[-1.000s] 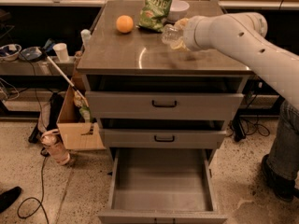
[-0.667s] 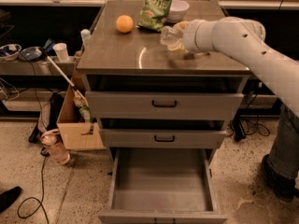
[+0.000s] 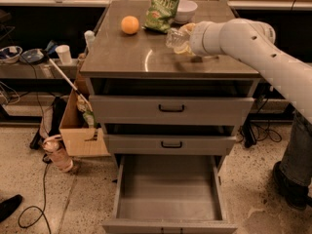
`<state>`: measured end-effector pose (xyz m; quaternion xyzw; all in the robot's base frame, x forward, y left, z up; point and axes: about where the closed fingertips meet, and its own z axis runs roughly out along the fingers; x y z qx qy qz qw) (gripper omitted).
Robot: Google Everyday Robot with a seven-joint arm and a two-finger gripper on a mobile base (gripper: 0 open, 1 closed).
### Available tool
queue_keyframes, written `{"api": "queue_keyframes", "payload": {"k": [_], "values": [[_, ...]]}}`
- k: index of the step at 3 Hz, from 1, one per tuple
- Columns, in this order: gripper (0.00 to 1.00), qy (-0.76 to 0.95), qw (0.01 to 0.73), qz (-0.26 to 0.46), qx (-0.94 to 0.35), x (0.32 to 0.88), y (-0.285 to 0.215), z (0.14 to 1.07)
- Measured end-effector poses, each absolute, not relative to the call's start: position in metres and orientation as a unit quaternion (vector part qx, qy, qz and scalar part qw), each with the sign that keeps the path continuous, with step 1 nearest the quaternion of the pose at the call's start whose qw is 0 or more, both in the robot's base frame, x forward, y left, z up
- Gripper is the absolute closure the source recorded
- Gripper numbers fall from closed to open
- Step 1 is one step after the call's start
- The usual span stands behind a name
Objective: Pick water bottle from bottom drawer and place on counter
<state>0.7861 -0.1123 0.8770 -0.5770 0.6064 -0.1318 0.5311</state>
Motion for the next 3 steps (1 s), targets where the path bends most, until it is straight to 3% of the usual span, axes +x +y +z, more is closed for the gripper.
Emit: {"api": "queue_keyframes", "payload": {"k": [1,2,3], "values": [[0.35,0.606,0.531,-0.132,-0.577,0.7861,-0.1123,0.8770],[0.04,0.606,0.531,-0.132,-0.577,0.7861,-0.1122,0.8770],[0.00,0.606,0.531,-0.132,-0.577,0.7861,-0.1121,0.8769]]}}
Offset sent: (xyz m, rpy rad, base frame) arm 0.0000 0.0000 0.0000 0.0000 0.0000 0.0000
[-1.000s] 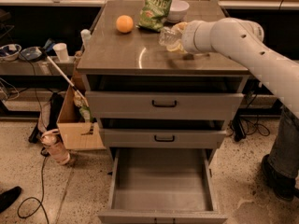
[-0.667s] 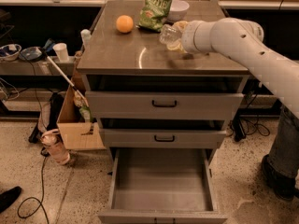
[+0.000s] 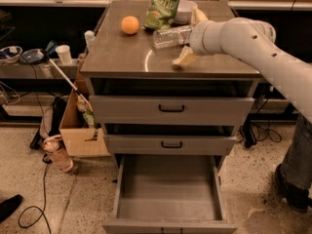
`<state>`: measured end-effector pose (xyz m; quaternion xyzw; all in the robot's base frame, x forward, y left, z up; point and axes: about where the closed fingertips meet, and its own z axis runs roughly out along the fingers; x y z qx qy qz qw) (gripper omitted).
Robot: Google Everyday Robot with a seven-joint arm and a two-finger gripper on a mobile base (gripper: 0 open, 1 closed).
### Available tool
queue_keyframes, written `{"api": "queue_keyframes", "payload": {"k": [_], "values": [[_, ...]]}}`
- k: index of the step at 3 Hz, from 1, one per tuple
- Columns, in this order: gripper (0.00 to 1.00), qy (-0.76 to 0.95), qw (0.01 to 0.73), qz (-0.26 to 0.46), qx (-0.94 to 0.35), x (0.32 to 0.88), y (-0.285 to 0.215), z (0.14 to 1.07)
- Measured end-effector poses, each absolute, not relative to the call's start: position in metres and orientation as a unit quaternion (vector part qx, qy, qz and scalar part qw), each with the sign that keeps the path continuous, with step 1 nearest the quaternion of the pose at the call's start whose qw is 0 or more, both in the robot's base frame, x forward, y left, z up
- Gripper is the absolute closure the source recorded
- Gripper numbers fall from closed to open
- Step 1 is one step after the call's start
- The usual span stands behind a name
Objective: Pick water bottle from bottom drawer and place on counter
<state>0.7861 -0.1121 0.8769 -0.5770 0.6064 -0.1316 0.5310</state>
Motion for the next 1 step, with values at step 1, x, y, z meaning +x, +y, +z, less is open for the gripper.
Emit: {"api": "queue_keyframes", "payload": {"k": [1], "values": [[0.00,0.606,0.531,-0.132,-0.577,0.7861,-0.1121,0.8769]]}}
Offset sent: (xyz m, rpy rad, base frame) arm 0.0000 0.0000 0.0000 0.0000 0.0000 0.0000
